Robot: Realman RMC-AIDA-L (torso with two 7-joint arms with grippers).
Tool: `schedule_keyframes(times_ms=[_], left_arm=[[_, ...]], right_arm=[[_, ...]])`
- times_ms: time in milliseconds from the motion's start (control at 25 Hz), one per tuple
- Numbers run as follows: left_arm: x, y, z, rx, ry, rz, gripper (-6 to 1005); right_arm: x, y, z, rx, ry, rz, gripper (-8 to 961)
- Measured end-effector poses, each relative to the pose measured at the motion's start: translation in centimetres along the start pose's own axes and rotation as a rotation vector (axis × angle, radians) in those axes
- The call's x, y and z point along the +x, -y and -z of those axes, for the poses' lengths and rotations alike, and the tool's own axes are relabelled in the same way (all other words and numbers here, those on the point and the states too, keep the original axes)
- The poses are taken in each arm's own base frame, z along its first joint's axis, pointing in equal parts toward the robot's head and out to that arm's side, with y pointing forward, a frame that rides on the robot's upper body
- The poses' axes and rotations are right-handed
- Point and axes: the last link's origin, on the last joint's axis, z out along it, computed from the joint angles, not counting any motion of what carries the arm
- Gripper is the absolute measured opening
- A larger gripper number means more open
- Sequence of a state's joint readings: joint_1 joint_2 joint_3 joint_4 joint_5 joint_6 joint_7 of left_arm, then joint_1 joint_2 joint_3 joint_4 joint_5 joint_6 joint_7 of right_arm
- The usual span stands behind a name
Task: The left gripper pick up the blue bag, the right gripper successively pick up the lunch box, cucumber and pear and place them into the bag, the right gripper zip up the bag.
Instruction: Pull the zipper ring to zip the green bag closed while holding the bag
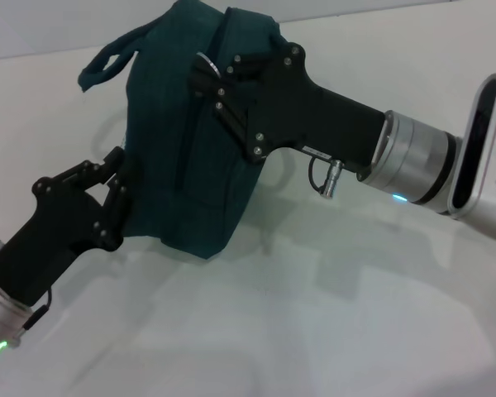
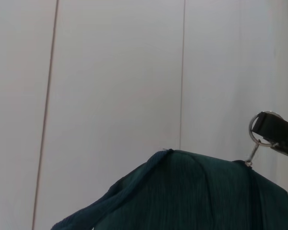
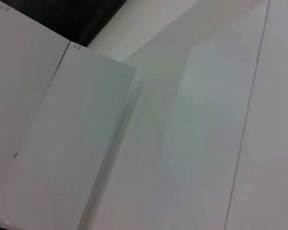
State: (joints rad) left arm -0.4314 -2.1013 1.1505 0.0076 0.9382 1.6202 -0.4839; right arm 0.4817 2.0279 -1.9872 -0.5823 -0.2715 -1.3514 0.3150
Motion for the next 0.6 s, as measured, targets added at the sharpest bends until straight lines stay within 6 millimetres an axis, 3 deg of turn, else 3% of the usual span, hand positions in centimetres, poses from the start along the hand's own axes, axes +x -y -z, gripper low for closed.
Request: schedule_keyframes(times_ms=[320, 600], left_arm=[[0.0, 0.3, -0.2, 0.012, 0.005, -0.004, 89], [0.0, 0.4, -0.1, 0.014, 0.009, -0.008, 81]], right_arm=[[-0.1, 0.4, 0.6, 0.043, 0.015, -0.018, 21], [0.0, 2.1, 1.4, 0.163, 0.036, -0.144, 20]])
